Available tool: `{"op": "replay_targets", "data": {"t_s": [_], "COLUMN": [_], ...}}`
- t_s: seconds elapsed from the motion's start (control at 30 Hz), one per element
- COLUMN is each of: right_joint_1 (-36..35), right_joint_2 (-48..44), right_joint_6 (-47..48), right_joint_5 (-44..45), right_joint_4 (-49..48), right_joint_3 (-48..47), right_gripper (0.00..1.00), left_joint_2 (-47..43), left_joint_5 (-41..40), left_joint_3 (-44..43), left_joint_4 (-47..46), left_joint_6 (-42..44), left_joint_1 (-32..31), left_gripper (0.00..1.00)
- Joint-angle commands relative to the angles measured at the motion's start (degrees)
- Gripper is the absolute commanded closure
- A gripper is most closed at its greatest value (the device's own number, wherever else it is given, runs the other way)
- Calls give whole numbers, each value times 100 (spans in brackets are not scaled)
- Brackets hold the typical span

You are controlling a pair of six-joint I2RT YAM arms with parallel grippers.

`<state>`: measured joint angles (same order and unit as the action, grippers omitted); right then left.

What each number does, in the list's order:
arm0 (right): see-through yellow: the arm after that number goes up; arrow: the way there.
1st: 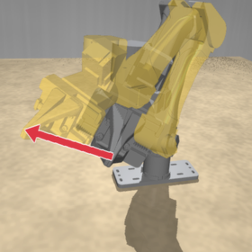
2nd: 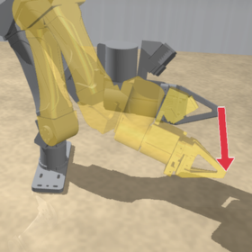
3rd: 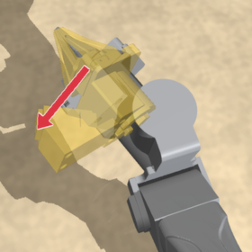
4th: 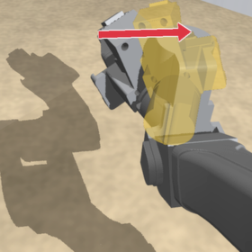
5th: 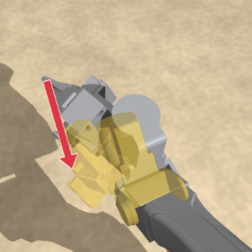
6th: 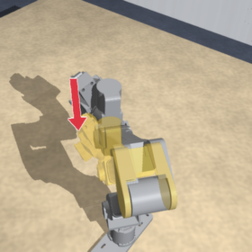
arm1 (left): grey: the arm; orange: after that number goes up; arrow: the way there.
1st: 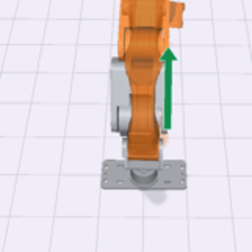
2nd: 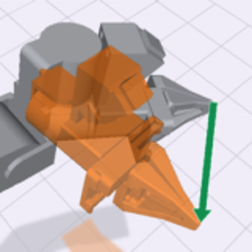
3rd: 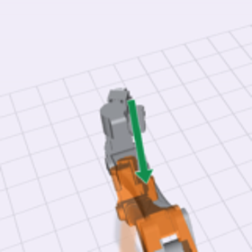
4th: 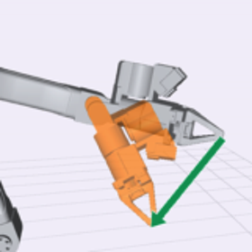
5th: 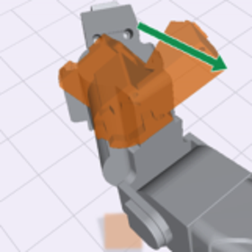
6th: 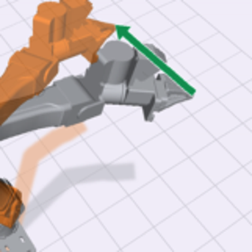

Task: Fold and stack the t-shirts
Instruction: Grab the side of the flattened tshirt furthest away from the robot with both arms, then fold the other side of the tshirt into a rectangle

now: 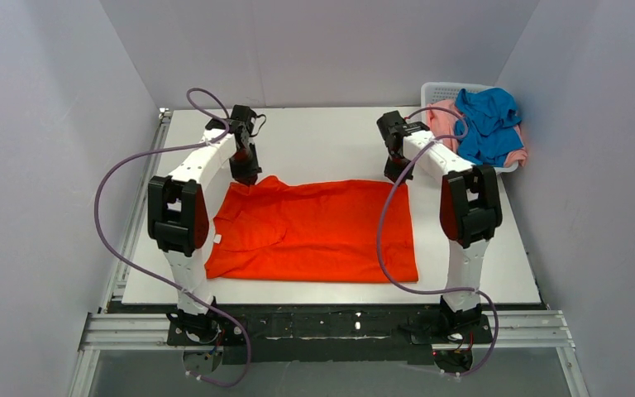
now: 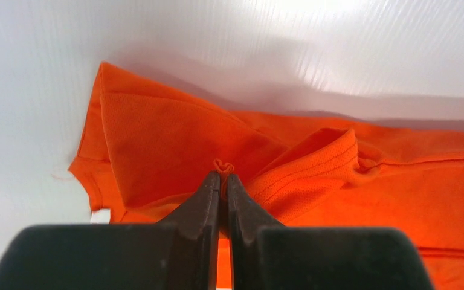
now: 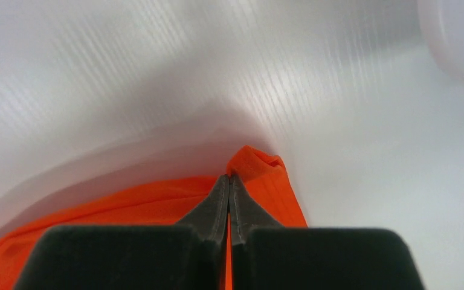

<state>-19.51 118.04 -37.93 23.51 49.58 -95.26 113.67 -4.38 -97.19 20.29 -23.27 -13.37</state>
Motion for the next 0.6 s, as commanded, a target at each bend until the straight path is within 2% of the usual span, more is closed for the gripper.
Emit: {"op": "replay_targets", "data": {"t_s": [0.0,0.33,0.57], "right_joint_1": [-241,-651,-685], "right_joint_2": [-850,-1954,-2319], "right_joint_6": [181,269,282], "right_joint_5": [75,-83,37], "right_joint_4": [-456,-769,-827], "right_joint_3": [568,1837,2508], "right_gripper": [99,99,99], "left_joint_2": [-693,-2050,-2532], "left_joint_5": [66,115,138], "left_joint_3": [661,2262,3111], "left_joint_4": [399,87,-149], "left_joint_6": [-96,-106,-89], "left_joint_1": [-27,-59,-74], "left_gripper": [100,100,100]}}
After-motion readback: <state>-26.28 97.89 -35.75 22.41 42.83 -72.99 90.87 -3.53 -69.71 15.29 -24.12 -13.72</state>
